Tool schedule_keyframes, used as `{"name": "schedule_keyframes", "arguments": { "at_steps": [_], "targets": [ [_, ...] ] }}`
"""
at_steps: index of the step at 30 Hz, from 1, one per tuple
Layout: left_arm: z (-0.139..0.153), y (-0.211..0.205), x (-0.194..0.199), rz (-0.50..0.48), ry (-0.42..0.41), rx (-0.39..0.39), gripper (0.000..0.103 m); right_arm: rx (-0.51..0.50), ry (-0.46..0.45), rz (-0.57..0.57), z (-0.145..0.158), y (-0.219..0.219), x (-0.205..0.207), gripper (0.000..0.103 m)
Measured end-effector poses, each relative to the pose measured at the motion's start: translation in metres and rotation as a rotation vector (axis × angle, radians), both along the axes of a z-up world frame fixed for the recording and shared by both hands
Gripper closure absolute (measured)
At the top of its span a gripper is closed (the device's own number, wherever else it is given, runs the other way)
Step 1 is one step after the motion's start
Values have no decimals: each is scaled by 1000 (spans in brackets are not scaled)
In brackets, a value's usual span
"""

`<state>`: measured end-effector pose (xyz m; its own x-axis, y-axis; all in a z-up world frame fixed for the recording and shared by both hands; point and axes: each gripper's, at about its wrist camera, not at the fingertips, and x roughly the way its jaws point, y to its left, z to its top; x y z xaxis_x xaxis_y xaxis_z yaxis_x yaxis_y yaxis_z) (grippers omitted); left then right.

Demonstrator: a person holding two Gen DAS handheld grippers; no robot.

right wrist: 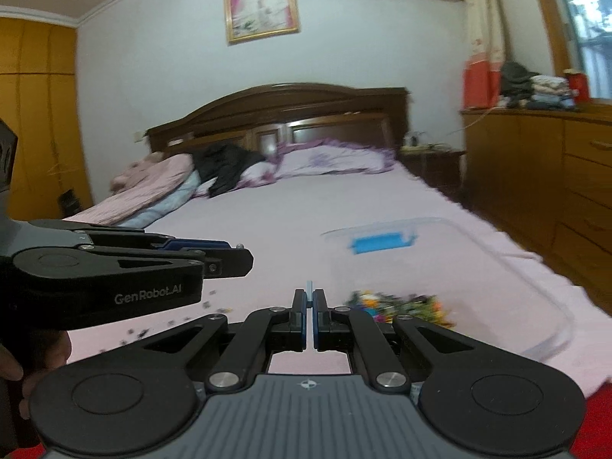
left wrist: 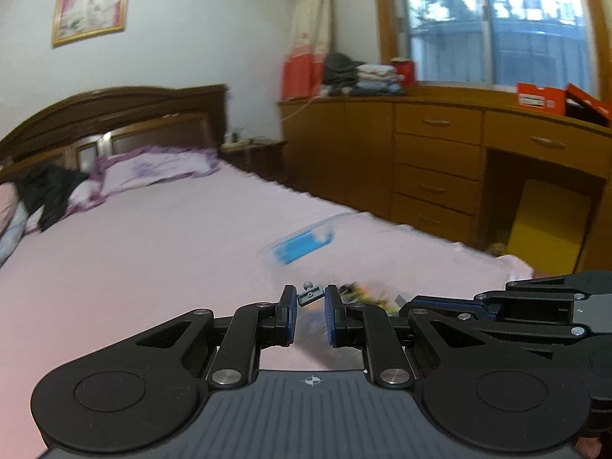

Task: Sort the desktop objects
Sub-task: 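Carry both held bricks over the clear box and lower them inside, then open both tools over the box and hold them above it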

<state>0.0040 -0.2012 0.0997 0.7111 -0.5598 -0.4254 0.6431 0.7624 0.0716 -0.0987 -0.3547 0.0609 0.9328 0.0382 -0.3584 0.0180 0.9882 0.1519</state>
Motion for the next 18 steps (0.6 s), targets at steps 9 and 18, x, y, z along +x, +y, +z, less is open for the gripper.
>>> {"name": "schedule_keyframes", "arguments": {
  "at_steps": [9,18],
  "targets": [
    [-10,-70,11,-119,52,36,86,21,38,-156,-10,-65,-18,100],
    [-16,-82,25,-80,172,96,64,12,195,-171,-13,-84,25,88]
  ]
}}
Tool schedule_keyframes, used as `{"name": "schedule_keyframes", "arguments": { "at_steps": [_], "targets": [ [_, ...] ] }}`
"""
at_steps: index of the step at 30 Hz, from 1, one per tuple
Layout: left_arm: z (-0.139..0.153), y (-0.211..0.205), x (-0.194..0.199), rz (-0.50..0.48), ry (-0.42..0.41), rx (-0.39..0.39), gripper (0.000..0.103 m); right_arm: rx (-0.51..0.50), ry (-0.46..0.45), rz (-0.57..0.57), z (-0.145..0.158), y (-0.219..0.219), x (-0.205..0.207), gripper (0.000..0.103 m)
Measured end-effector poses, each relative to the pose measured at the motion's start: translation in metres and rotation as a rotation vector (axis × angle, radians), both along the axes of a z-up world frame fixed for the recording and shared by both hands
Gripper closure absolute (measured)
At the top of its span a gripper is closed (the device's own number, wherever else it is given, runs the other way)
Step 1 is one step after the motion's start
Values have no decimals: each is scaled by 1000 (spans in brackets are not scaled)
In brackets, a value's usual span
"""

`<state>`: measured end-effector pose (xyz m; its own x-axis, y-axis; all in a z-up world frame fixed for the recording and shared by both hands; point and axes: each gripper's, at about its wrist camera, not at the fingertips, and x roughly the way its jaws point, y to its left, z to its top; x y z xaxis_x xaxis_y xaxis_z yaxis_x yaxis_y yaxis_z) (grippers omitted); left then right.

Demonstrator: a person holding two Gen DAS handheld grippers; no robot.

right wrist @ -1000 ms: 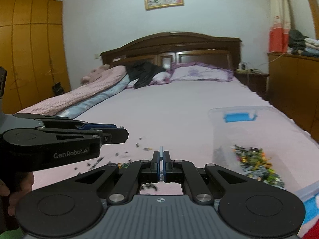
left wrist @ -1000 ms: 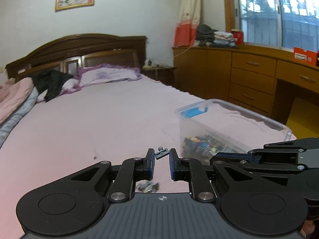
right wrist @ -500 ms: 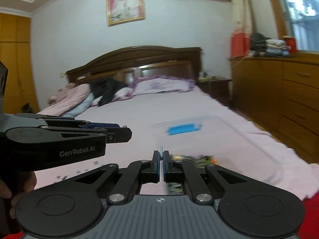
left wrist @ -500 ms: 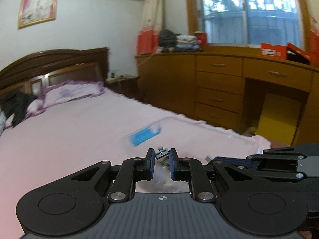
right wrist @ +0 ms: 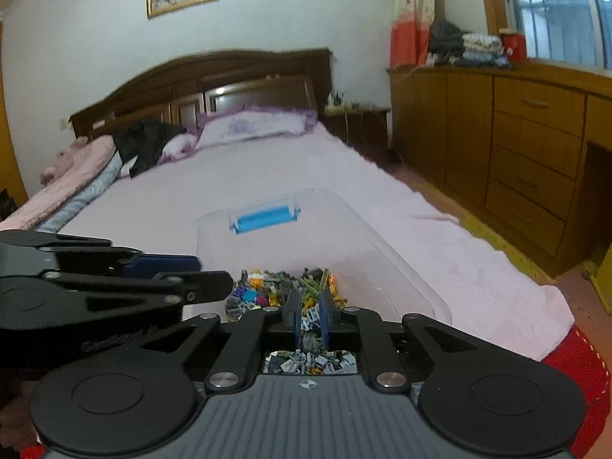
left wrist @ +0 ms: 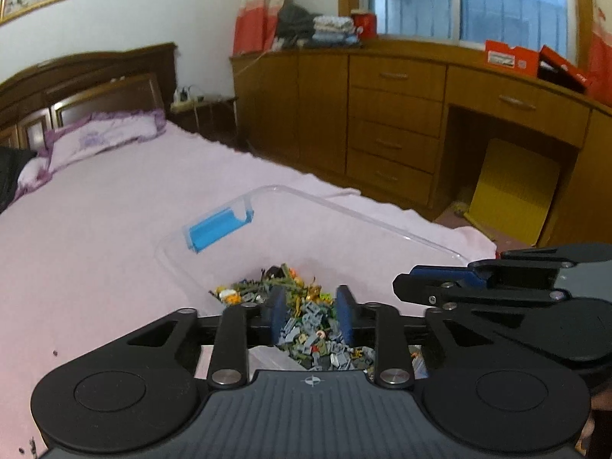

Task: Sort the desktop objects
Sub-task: 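Open both tools over the box and hold them above it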

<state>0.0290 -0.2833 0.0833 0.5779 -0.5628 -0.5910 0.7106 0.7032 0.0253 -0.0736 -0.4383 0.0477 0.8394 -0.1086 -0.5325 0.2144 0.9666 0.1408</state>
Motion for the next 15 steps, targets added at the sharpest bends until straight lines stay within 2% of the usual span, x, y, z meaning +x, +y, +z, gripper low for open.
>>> {"name": "schedule_keyframes", "arguments": {
  "at_steps": [4,6,9,14,15],
  "targets": [
    [7,8,3,34,25,5,49,-1,37,-1,3,-1,8,78],
    [12,13,4,49,46,-3,36,7,51,-6,6,-2,9,68],
    [17,20,3,64,74,-15,19,30,75,-8,14,-5,6,59],
    [21,26,-2,75,113,4,0,14,144,6,27,-5,-7,44],
    [21,27,-3,78,125,7,0,7,160,9,28,-5,-10,40]
  ]
}}
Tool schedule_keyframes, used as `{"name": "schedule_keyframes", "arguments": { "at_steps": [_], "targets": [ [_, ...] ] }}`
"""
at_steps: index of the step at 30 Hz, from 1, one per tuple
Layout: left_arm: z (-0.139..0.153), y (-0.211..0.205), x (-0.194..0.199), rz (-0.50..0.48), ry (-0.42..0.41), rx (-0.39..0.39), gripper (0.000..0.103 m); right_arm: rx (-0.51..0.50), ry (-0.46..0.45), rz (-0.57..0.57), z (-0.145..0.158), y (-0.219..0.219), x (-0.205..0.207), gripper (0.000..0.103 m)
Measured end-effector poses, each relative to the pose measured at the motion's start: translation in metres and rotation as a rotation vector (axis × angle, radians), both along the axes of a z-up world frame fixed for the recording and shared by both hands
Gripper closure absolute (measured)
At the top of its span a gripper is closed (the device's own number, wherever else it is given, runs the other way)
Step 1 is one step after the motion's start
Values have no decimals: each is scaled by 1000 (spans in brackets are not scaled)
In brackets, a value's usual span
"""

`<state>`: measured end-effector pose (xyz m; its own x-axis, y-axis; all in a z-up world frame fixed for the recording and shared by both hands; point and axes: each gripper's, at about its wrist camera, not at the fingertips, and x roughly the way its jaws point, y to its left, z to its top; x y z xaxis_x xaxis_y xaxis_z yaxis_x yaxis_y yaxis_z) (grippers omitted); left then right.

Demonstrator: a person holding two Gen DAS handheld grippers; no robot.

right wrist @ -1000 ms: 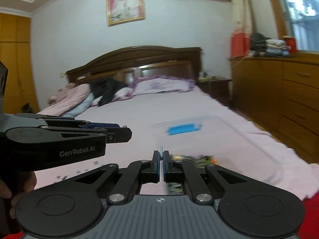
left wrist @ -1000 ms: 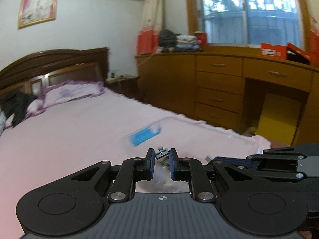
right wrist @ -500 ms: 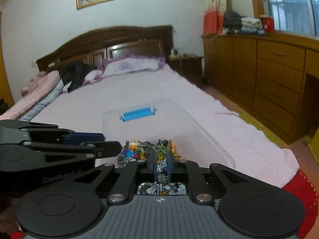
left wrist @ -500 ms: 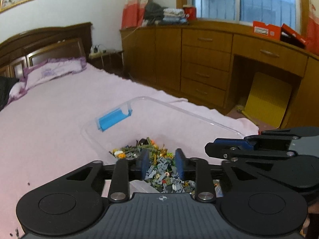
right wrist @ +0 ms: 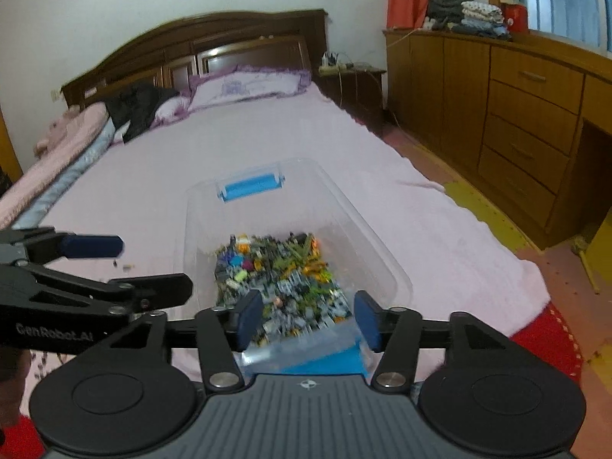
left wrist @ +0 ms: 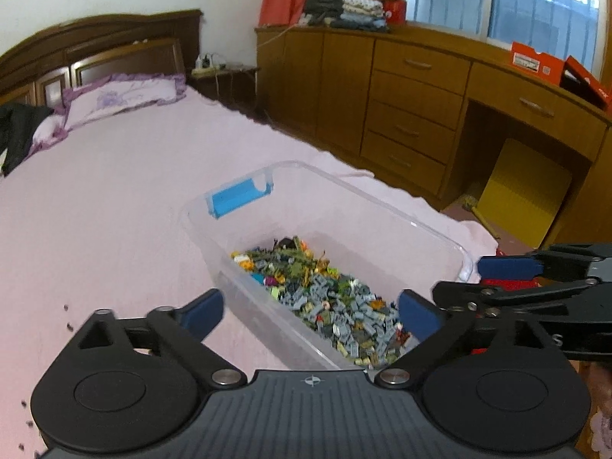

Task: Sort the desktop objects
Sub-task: 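Open both tools over the box and hold them above it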

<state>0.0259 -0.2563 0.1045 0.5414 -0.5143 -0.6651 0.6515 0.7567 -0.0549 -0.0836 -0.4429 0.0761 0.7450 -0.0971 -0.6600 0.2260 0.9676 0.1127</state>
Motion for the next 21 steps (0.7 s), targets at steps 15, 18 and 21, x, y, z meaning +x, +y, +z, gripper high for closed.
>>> {"name": "schedule_keyframes", "arguments": {
  "at_steps": [15,18,21],
  "targets": [
    [-11,-1,-2,17,68,100,0,-44,222,95,-18,16,6,19],
    [-13,0,0,24,74,102,0,-37,235,99,-23,19,10,19],
    [-13,-1,0,26,72,105,0,-36,236,104,-27,21,13,18]
  ]
}}
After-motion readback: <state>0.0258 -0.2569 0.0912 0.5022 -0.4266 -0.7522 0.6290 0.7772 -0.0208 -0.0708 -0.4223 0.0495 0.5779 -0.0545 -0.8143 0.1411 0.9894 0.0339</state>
